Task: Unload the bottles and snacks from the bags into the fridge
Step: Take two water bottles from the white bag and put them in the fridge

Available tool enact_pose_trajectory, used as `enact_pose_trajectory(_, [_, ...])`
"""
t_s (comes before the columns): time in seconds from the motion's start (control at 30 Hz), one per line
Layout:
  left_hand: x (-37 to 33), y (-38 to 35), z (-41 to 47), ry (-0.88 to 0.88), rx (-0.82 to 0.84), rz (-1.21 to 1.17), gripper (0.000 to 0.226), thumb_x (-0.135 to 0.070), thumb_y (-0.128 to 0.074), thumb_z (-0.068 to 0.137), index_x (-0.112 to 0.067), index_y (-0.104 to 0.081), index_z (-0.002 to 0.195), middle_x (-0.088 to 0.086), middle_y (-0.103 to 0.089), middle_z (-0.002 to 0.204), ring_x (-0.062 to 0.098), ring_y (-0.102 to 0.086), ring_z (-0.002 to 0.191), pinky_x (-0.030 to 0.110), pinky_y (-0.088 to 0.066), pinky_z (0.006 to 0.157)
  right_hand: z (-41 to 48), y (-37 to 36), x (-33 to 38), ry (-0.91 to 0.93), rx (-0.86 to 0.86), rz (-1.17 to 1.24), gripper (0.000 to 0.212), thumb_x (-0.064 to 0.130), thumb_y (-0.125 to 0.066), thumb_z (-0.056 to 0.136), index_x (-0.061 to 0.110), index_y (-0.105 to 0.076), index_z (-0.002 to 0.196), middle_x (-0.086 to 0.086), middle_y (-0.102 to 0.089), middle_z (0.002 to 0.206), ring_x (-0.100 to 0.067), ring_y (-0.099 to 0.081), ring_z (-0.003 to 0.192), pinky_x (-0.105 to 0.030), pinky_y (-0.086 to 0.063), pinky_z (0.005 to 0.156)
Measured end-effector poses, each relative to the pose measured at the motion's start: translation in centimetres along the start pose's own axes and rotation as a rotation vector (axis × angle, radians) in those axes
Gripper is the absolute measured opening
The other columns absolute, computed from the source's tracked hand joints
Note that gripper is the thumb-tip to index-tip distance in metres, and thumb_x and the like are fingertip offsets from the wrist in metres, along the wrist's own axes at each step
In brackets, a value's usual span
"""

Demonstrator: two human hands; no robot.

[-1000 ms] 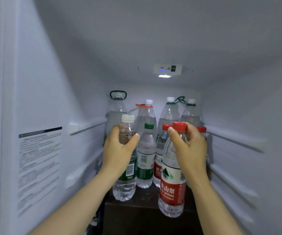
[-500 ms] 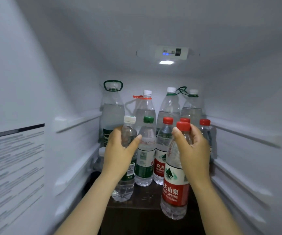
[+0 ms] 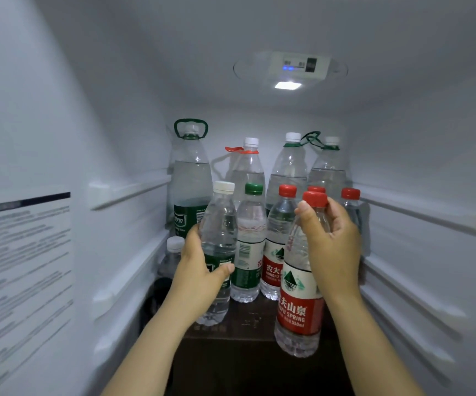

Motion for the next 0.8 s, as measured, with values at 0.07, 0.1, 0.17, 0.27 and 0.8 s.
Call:
enact_pose_trajectory(0.07, [0.1, -0.3, 0.2, -0.001, -0.028, -0.002, 0.087, -0.02, -0.071, 0.082, -0.031, -0.013, 0.146, -0.004, -0.034, 0.149, 0.017, -0.035, 0.135, 0.04, -0.033, 0.111, 0.0, 0.1, 0.0, 0.004, -0.004, 0.0, 0.015, 0.034, -0.059, 0.092, 0.022, -0.066, 0.098, 0.009, -0.069, 0.09, 0.0, -0.065, 0.085, -0.007, -0.048, 0.072])
enact_pose_trajectory(0.1, [0.2, -0.5, 0.3, -0.003, -0.042, -0.004, 0.087, -0.02, -0.071, 0.082, -0.03, -0.012, 0.147, -0.004, -0.034, 0.15, 0.016, -0.034, 0.136, 0.04, -0.032, 0.112, 0.0, 0.1, -0.1, 0.006, -0.005, -0.002, 0.015, 0.034, -0.059, 0.092, 0.022, -0.066, 0.099, 0.009, -0.069, 0.09, -0.001, -0.065, 0.086, -0.009, -0.048, 0.073])
enact_pose_trajectory(0.17, [0.5, -0.8, 0.8, -0.003, -0.065, -0.004, 0.088, -0.018, -0.071, 0.083, -0.027, -0.012, 0.147, -0.002, -0.034, 0.149, 0.016, -0.034, 0.135, 0.038, -0.032, 0.112, -0.1, 0.1, -0.1, 0.007, -0.004, 0.004, 0.014, 0.034, -0.059, 0.092, 0.023, -0.066, 0.099, 0.01, -0.07, 0.091, -0.002, -0.065, 0.087, -0.014, -0.05, 0.075])
enact_pose_trajectory(0.27, [1.2, -1.1, 1.7, 0.027, -0.079, 0.004, 0.09, -0.019, -0.07, 0.083, -0.027, -0.008, 0.148, 0.001, -0.033, 0.151, 0.02, -0.034, 0.136, 0.043, -0.033, 0.112, -0.3, 0.3, 0.1, 0.006, -0.007, 0.025, 0.011, 0.033, -0.059, 0.092, 0.026, -0.065, 0.098, 0.009, -0.069, 0.091, -0.004, -0.066, 0.087, -0.024, -0.053, 0.077])
enact_pose_trajectory(0.8, [2.8, -1.7, 3.8, 0.03, -0.133, 0.02, 0.092, -0.019, -0.07, 0.083, -0.028, -0.007, 0.149, 0.003, -0.023, 0.155, 0.021, -0.026, 0.141, 0.047, -0.028, 0.114, 0.0, 0.3, -0.2, 0.046, -0.016, 0.007, 0.008, 0.031, -0.061, 0.091, 0.028, -0.066, 0.097, 0.015, -0.069, 0.09, -0.001, -0.064, 0.088, -0.024, -0.052, 0.08])
Point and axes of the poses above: each hand's wrist, its own z-axis towards the middle knuckle, its own y-axis out of the back of the hand, x = y × z, the point moved 5 cm from there along z, towards the middle knuckle
